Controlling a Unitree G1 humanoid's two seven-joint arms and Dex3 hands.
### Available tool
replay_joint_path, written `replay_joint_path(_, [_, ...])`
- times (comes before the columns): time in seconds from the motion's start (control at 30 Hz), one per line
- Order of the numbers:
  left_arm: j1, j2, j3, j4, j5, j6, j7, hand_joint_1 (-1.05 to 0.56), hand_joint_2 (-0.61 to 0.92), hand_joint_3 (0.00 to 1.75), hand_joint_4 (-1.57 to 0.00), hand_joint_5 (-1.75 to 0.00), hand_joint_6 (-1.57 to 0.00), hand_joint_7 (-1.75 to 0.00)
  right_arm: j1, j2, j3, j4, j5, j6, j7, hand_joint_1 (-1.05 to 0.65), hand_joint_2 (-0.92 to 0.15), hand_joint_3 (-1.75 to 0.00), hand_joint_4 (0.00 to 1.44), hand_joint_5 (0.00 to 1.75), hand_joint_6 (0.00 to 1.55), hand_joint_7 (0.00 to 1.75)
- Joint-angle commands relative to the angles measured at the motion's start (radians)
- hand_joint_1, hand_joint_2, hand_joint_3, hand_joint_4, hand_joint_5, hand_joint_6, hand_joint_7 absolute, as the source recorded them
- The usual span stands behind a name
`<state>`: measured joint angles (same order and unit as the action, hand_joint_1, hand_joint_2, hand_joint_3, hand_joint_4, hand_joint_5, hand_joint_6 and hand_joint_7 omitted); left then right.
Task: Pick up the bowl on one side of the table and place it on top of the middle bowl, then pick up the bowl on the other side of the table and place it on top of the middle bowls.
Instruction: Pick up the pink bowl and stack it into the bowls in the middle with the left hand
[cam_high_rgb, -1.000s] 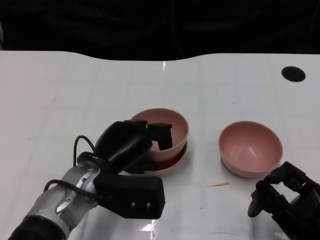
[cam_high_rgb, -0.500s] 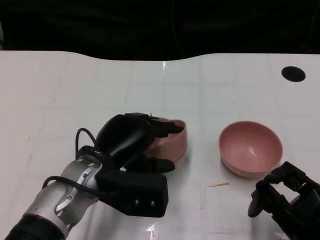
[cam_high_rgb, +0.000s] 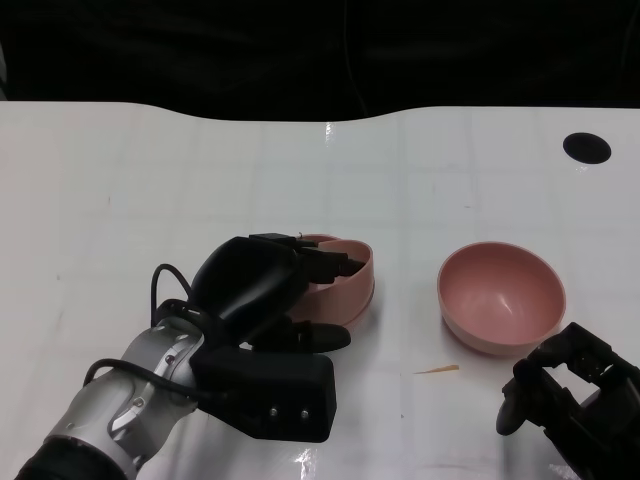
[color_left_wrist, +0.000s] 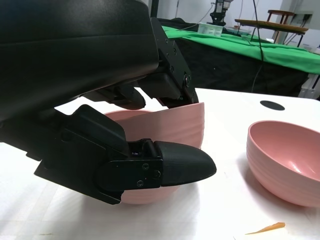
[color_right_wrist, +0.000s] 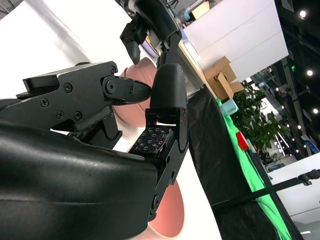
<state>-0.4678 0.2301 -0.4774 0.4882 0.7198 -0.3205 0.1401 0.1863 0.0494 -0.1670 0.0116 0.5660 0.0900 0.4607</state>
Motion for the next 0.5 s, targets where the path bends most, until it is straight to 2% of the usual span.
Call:
replay_joint_path(0.03, [0.01, 0.011, -0.006, 0.014, -0.002, -0.004, -0.009, -0.87, 0.92, 0.59, -0.45, 0.0, -0.65, 0.0, -0.003, -0.013, -0.011, -0.002, 0.0, -0.004, -0.002, -0.11, -0.85, -0.44, 0.9, 1.45, 0.86, 1.13])
replay_joint_path(0.17, [0.008, 0.021, -0.039, 0.03, 0.036, 0.006, -0.019, -0.89, 0.92, 0.67, -0.14, 0.0, -0.41, 0.0, -0.002, -0.015, -0.011, -0.004, -0.002, -0.001, -0.006, -0.11, -0.85, -0.44, 0.91, 1.44, 0.87, 1.13])
replay_joint_path(0.23, [0.009, 0.021, -0.05, 0.033, 0.048, 0.013, -0.018, -0.9, 0.92, 0.71, -0.04, 0.0, -0.33, 0.0, -0.003, -0.014, -0.012, -0.001, -0.002, -0.006, -0.002, -0.11, -0.85, -0.44, 0.91, 1.44, 0.87, 1.13])
replay_joint_path(0.33, [0.012, 0.016, -0.059, 0.047, 0.054, 0.012, -0.001, -0.91, 0.92, 0.73, 0.0, 0.0, -0.25, 0.0, -0.001, -0.012, -0.013, -0.002, 0.002, -0.004, -0.002, -0.12, -0.84, -0.44, 0.91, 1.45, 0.86, 1.13])
replay_joint_path(0.5, [0.015, 0.021, -0.051, 0.022, 0.057, 0.011, 0.009, -0.92, 0.92, 0.75, 0.0, 0.0, -0.25, -0.01, -0.002, -0.014, -0.014, -0.002, 0.004, -0.001, 0.001, -0.11, -0.85, -0.44, 0.91, 1.45, 0.86, 1.13])
